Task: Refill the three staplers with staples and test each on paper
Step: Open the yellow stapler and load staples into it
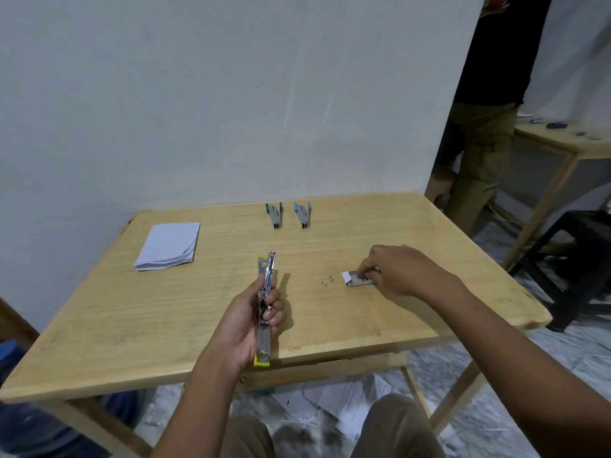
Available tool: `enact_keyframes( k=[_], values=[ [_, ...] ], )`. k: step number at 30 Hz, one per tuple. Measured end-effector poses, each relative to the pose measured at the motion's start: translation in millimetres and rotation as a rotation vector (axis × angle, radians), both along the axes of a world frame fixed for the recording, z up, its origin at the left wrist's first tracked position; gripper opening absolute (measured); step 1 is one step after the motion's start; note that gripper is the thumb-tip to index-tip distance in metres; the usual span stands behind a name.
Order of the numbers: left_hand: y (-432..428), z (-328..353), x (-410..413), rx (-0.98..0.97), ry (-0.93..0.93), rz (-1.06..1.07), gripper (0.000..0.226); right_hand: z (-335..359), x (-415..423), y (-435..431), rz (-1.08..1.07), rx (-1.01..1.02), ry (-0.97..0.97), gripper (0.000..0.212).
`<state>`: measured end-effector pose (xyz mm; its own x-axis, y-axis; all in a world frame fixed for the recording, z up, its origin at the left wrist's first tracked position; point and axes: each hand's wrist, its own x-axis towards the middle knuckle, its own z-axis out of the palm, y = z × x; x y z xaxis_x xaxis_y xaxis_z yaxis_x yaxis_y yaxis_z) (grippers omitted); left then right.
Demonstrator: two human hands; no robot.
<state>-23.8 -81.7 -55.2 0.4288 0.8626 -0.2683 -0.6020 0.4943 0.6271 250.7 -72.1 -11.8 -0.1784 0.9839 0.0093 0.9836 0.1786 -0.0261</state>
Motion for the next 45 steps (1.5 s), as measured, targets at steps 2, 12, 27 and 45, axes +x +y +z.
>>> enact_keyframes(
  k=[2, 12, 27, 45],
  values=[
    [0, 0, 0, 0.005, -0.001, 0.006, 0.028, 4, -1, 6, 0.004, -0.047, -0.06, 0.026],
    [-3, 4, 0, 0.002, 0.018, -0.02, 0.036, 24, -13, 29, 0.026, -0.255, -0.171, 0.012],
    [-1, 0, -2, 0.014, 0.044, -0.049, 0.038, -13, 9, 14, 0.042, -0.033, 0.427, 0.013],
    [0, 0, 0, 0.011, -0.016, -0.022, 0.027, -5, -60, -8, -0.147, -0.276, 1.504, 0.007]
  ],
)
